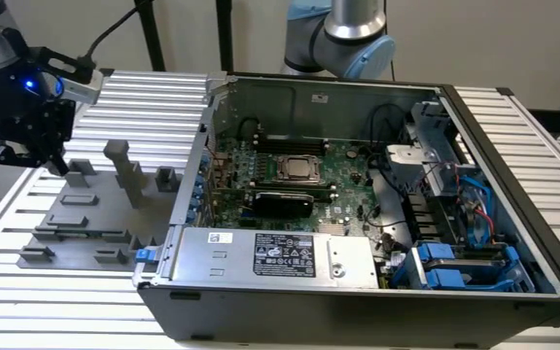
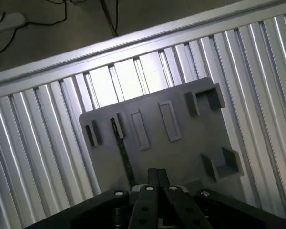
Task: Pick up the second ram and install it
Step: 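Pick up the second ram and move it above second insertion slot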
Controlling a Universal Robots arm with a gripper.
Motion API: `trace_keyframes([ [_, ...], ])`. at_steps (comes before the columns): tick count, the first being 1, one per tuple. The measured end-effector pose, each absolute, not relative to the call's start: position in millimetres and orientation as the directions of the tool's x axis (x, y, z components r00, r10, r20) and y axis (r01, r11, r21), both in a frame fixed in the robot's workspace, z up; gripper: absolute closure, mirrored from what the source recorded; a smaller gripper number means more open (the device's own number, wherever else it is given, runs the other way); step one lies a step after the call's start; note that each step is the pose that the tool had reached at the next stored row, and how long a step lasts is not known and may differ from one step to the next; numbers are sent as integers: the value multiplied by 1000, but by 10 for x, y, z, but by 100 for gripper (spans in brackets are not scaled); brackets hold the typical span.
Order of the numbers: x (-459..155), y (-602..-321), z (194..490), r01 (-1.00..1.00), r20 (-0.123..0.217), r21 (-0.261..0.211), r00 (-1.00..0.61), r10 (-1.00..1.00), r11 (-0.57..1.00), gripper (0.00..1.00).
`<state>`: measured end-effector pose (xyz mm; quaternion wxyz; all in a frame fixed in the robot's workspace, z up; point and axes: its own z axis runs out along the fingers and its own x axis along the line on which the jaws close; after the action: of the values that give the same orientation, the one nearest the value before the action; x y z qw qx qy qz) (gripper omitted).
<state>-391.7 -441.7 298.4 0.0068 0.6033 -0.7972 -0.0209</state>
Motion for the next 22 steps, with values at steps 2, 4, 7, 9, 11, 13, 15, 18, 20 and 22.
trace_keyframes([
  [2, -3917, -4417, 2972, -970, -14, 41, -239, -971, 238, 100],
  [4, -3917, -4417, 2958, -976, -14, 41, -212, -977, 212, 100],
  [7, -3918, -4419, 2934, -983, -14, 41, -182, -983, 182, 100],
  [9, -3917, -4428, 2915, -985, -14, 41, -168, -986, 168, 100],
  [11, -3917, -4448, 2895, -986, -14, 41, -162, -987, 162, 100],
  [13, -3915, -4472, 2874, -987, -14, 40, -157, -987, 157, 100],
  [15, -3914, -4482, 2848, -988, -14, 39, -147, -989, 147, 100],
  [18, -3910, -4484, 2804, -992, -13, 39, -117, -993, 116, 100],
  [20, -3907, -4484, 2774, -995, -13, 39, -93, -996, 92, 100],
  [22, -3901, -4489, 2740, -996, -12, 39, -76, -997, 75, 100],
])
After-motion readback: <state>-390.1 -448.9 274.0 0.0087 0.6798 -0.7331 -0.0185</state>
